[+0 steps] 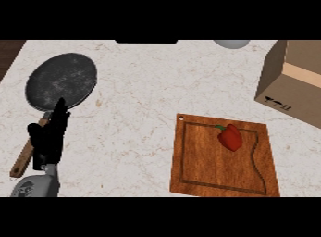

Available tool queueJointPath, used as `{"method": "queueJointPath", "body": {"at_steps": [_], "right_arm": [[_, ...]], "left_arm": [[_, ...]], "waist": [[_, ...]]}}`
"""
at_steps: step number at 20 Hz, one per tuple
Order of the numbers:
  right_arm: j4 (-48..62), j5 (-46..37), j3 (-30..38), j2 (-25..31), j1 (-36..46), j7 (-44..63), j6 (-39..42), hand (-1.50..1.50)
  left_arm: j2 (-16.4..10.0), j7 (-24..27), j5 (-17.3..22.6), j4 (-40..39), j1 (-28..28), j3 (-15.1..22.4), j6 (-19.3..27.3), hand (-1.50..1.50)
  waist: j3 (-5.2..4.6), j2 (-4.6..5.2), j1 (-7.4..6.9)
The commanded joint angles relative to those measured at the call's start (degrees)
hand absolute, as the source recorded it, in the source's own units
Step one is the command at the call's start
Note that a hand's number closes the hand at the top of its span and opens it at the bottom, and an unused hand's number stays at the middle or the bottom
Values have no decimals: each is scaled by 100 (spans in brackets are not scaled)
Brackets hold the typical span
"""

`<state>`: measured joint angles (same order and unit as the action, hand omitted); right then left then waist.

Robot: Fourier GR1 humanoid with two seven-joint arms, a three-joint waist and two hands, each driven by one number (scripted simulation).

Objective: Pick the squash from the cutting board and place it in the cardboard box

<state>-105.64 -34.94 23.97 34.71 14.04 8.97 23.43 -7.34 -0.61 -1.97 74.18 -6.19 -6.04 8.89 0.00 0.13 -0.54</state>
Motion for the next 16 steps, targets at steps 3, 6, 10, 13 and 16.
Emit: {"method": "queueJointPath", "body": {"at_steps": [3, 6, 10, 13, 16], "right_arm": [[2199, -37, 35, 359, 1061, -846, -426, 150], [2975, -484, -304, 259, 1276, -1310, -1013, 150], [4863, -598, -130, 429, 1779, -2365, -1700, 150], [5502, -1367, -549, 471, 2088, -2378, -2355, 150], [6743, -1186, -230, 224, 2558, -2503, -2806, 150]], "left_arm": [[-12, -295, -69, 446, 136, 106, 29, 0], [-68, -434, -106, 388, -60, 78, 37, 0], [318, 30, -157, 68, 64, 214, 196, 0], [-40, 21, 25, -54, -111, -46, -86, 0], [171, -198, -211, -45, -387, 170, 188, 0]], "waist": [[4, 2, -56], [2, 2, -21], [7, 41, -102], [5, 47, -127], [16, 90, -205]]}}
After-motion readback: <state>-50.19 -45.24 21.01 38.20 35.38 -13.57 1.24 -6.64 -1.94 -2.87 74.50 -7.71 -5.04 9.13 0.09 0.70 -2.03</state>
